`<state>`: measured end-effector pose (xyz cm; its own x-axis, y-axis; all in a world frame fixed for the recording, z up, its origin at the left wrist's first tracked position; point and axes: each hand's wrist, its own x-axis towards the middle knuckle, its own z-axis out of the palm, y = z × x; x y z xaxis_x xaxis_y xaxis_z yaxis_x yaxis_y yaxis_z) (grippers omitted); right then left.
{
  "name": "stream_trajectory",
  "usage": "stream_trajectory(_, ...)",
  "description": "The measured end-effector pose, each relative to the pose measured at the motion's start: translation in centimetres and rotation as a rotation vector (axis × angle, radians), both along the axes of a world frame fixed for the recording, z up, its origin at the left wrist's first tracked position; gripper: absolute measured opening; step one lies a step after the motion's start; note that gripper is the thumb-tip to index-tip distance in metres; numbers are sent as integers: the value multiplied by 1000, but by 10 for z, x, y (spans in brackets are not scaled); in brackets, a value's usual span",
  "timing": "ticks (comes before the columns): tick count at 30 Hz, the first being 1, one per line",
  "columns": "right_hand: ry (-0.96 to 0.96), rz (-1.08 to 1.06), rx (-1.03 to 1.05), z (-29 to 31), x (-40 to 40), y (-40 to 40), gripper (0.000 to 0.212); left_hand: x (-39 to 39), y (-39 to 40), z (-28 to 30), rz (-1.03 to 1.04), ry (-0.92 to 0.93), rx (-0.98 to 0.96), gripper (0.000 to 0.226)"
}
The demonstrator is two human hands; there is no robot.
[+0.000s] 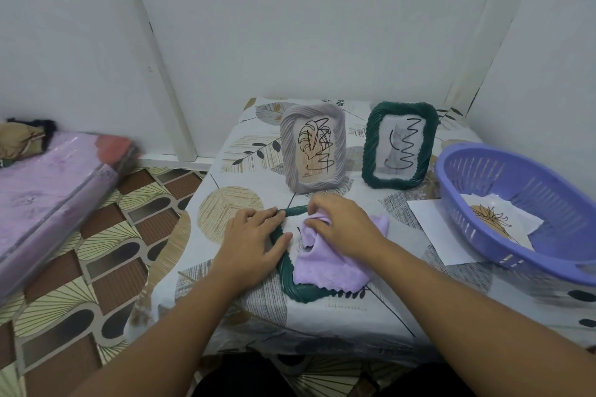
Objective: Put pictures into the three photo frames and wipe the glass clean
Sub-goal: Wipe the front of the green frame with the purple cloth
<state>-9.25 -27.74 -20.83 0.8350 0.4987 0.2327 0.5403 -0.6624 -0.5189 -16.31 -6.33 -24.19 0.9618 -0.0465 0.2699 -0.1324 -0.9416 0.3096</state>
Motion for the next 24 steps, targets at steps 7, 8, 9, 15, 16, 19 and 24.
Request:
stream_trajectory(7, 105, 155, -73, 1, 1, -7, 35, 1, 0, -1, -14, -23, 2, 61)
stream_trajectory(8, 123, 171, -103, 2, 2, -7, 37, 1, -1, -1, -13, -27, -1, 61)
stream_trajectory(9, 132, 173, -121, 3, 2, -8, 37, 1, -1, -1, -12, -30, -7, 61)
stream_trajectory(15, 90, 163, -110, 4, 6, -3, 20, 0, 0, -3, -7, -42, -47, 62)
stream_trajectory(16, 86, 154, -97, 4, 6, -2, 19, 0, 1, -2, -8, -34, -57, 63)
stream_trajectory(19, 81, 116, -39, 1, 7, 0, 16, 1, 2, -1, -2, -22, -82, 66)
stream_trajectory(24, 30, 72, 43, -6, -2, -2, 12, 2, 2, -3, 5, -41, -96, 65)
